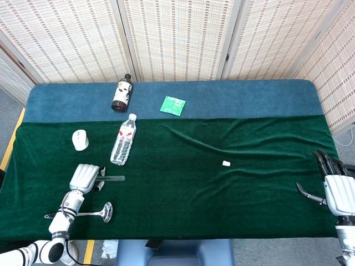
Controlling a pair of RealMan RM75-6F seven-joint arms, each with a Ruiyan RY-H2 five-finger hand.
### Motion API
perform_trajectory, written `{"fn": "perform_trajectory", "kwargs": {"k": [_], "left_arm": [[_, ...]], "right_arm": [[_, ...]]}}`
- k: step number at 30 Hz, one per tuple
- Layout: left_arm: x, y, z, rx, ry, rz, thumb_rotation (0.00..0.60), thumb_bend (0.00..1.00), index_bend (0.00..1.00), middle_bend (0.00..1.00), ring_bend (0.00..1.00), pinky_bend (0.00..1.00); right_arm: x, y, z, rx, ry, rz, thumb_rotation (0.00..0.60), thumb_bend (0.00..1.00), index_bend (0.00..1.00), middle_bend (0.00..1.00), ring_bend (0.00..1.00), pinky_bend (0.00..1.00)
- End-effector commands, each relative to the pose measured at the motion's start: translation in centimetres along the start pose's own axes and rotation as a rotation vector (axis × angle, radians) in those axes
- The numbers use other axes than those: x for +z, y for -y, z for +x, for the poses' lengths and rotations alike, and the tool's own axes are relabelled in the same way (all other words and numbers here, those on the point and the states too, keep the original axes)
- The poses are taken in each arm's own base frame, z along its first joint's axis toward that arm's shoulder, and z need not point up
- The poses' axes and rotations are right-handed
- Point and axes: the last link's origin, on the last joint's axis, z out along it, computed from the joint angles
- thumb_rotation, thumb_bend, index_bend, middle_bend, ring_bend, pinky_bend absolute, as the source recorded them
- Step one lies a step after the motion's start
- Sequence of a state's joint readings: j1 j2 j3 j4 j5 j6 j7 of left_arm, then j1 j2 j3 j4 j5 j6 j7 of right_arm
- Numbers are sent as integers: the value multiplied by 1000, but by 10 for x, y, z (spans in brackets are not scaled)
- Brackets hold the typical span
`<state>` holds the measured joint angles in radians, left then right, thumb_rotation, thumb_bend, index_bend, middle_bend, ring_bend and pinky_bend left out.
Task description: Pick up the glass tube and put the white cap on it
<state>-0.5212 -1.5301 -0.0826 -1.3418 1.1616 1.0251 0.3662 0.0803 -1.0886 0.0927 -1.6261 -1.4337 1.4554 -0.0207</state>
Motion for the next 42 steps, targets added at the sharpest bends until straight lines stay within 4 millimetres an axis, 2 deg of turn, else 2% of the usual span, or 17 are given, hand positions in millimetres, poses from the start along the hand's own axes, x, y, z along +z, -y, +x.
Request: {"fn": "perform_trajectory", "kwargs": {"k": [1, 8, 13, 16, 18, 20, 25, 29, 36, 42], "left_arm": [[-1, -3, 7, -8, -45, -47, 600, 461, 623, 956, 910, 835], [-8, -16, 24, -30, -134, -152, 600, 466, 631, 956, 910, 835], [-14, -24, 33, -38, -160, -193, 600, 466, 631, 956, 910, 836], [-19, -27, 37, -39, -166, -206, 600, 466, 631, 957, 910, 835], [-21, -27, 37, -37, -165, -210, 600, 466, 631, 957, 910, 835], [-24, -27, 38, -40, -161, -212, 600, 465, 631, 956, 910, 836], [-28, -26, 38, -40, -157, -208, 600, 465, 632, 956, 910, 835], [-30, -25, 38, -40, -153, -203, 600, 464, 632, 956, 910, 836], [-32, -22, 36, -47, -147, -191, 600, 464, 634, 956, 910, 836], [-33, -19, 34, -52, -143, -183, 600, 465, 634, 956, 910, 835]], "right_arm": [[0, 1, 0, 3, 5, 2, 221, 354, 0, 78, 202, 118], [7, 14, -4, 0, 50, 37, 225, 365, 0, 89, 209, 118], [24, 34, -12, -22, 104, 105, 228, 497, 66, 96, 207, 118], [39, 48, -24, -43, 161, 133, 254, 604, 128, 96, 182, 107], [46, 56, -31, -51, 196, 145, 257, 653, 151, 87, 139, 66], [55, 65, -41, -52, 241, 159, 231, 672, 154, 65, 98, 25], [75, 87, -62, -67, 325, 208, 146, 677, 170, 18, 36, 0], [89, 109, -79, -94, 373, 262, 115, 679, 218, 16, 28, 0], [107, 138, -98, -148, 413, 333, 107, 684, 250, 15, 10, 0], [117, 153, -112, -173, 433, 358, 103, 688, 263, 15, 8, 0]]}}
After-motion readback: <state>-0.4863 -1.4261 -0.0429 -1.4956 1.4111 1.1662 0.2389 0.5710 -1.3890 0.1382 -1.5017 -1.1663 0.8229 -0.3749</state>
